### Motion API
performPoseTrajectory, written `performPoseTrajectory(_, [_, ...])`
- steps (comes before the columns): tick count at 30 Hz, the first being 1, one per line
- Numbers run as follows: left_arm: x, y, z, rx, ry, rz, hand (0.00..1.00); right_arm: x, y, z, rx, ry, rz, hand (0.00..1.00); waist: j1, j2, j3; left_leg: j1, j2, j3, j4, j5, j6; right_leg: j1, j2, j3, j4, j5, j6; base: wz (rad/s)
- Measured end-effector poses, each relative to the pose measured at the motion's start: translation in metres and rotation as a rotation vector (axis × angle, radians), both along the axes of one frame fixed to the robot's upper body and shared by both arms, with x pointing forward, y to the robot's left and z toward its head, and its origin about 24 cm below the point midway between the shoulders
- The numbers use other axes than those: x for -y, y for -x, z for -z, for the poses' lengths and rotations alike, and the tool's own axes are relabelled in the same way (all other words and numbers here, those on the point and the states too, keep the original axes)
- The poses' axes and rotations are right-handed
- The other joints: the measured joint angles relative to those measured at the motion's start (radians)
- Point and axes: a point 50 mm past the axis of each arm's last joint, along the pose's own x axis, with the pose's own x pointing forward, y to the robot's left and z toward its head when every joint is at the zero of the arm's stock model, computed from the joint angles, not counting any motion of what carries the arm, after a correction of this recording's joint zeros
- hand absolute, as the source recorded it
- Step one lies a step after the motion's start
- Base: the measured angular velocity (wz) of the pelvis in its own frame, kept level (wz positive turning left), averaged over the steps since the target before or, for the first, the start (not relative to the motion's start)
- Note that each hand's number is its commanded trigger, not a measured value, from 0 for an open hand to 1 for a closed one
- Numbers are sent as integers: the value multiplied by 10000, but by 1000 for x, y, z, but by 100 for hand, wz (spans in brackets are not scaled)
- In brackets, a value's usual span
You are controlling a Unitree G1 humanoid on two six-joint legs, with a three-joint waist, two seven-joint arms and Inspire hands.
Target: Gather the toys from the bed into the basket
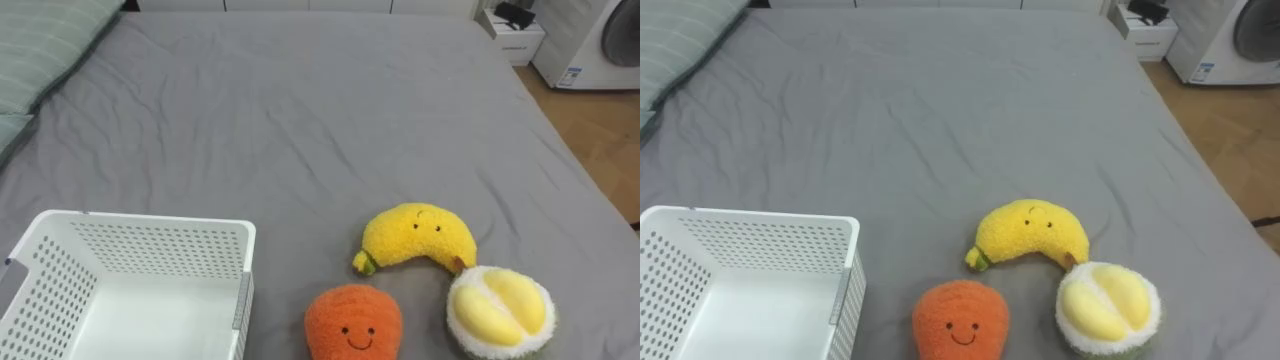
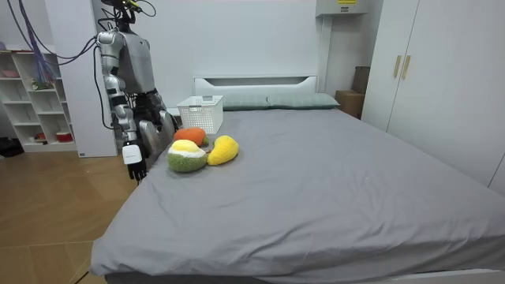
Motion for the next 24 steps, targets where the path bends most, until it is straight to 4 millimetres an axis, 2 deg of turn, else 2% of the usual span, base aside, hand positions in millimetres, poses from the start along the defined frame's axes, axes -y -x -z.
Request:
performPoseTrajectory(12, [-1, 2, 0, -30, -29, -72, 0, 0, 1, 0, 10, -28, 278, 0, 6, -7, 5, 75, 4, 1, 0, 0, -1, 71, 6, 2, 0, 7, -4, 0])
performPoseTrajectory(18, [-1, 1, 1, -96, -33, -158, 0, 2, 4, 0, 251, -56, 1622, 0, -131, -66, 4, 104, 7, -29, 8, 0, 0, 151, -70, -42, -3, 6, -2, 1])
performPoseTrajectory(20, [-3, 6, 0, -176, -48, -303, 0, 4, 5, 0, 301, 23, 2116, 0, -211, -164, -35, 112, 1, -65, 6, 0, -2, 160, -83, -103, 1, 4, 0, 6])
performPoseTrajectory(24, [-17, 12, -4, -68, -290, -1217, 0, 22, 7, -5, 649, 436, 3818, 0, -398, -386, -39, 140, 2, -70, 9, 1, -3, 169, -82, -102, 11, -18, 0, 1])
